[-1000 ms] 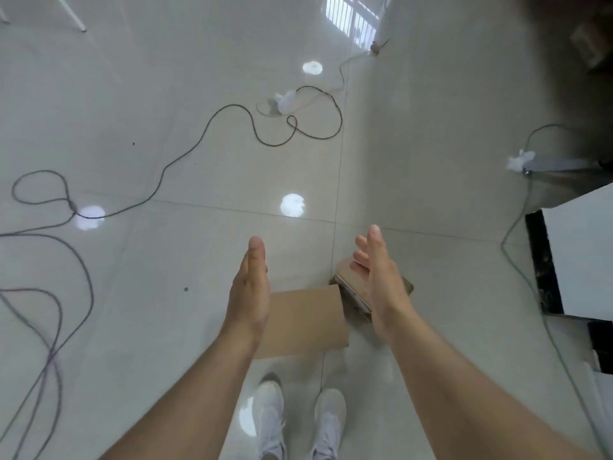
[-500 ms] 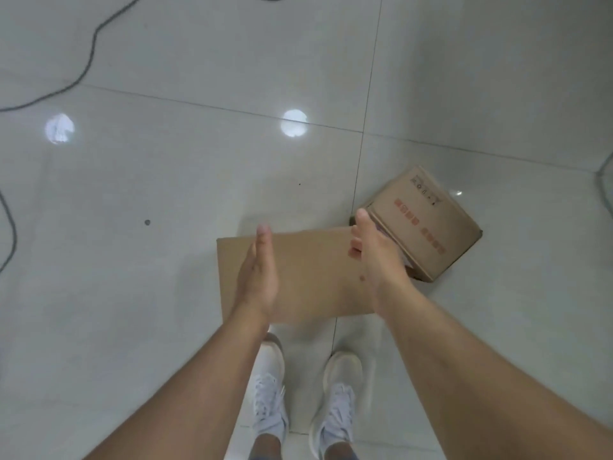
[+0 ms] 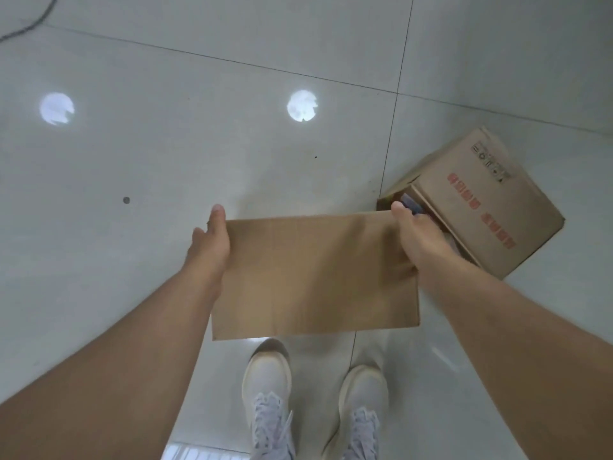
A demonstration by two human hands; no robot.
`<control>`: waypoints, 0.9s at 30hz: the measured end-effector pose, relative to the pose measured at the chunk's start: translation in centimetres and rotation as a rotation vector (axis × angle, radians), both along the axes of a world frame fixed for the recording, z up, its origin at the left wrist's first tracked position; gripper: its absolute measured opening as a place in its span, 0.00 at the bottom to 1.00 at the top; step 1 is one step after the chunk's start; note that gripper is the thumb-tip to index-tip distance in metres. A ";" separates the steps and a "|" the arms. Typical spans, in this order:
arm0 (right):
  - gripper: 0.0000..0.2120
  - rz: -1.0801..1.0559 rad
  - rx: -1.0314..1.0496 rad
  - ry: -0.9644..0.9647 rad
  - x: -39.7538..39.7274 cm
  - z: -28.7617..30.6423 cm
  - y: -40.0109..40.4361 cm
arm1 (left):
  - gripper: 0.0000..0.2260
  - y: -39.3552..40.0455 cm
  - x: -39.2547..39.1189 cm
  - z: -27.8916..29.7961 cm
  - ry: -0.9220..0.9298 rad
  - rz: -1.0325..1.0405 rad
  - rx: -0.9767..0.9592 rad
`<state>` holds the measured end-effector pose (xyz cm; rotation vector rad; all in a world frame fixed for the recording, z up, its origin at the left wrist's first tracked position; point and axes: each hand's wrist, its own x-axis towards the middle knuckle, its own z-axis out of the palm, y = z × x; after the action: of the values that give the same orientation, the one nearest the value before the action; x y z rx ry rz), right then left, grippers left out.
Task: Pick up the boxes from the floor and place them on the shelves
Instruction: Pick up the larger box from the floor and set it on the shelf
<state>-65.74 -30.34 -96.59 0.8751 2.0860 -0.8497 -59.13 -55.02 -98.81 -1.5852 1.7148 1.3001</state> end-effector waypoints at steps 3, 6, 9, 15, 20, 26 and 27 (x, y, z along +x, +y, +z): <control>0.37 -0.036 0.071 0.062 0.4 0.2 -0.1 | 0.37 0.6 -0.8 0.9 0.017 0.009 -0.247; 0.25 -0.198 0.005 0.262 0.6 1.4 0.4 | 0.28 -0.2 -0.9 3.3 0.228 0.084 -0.406; 0.01 -0.360 -0.074 0.372 1.7 2.0 1.2 | 0.13 -0.9 0.9 5.1 0.390 0.142 -0.403; 0.21 -0.257 -0.195 0.169 5.2 1.6 -0.2 | 0.19 0.3 5.9 4.0 0.207 0.044 -0.202; 0.45 -0.279 -0.126 0.064 3.6 1.3 -0.2 | 0.43 -0.7 5.3 2.8 0.048 0.158 -0.059; 0.36 -0.402 -0.146 0.042 3.8 0.6 -0.2 | 0.21 -1.0 5.2 2.5 0.160 0.271 0.071; 0.33 -0.431 -0.174 0.052 4.2 0.4 0.1 | 0.18 -1.1 5.4 2.4 0.206 0.258 0.081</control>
<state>-61.58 -30.24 -96.14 1.2388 1.8561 -1.2688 -53.69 -56.10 -96.39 -1.7198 1.5873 1.6885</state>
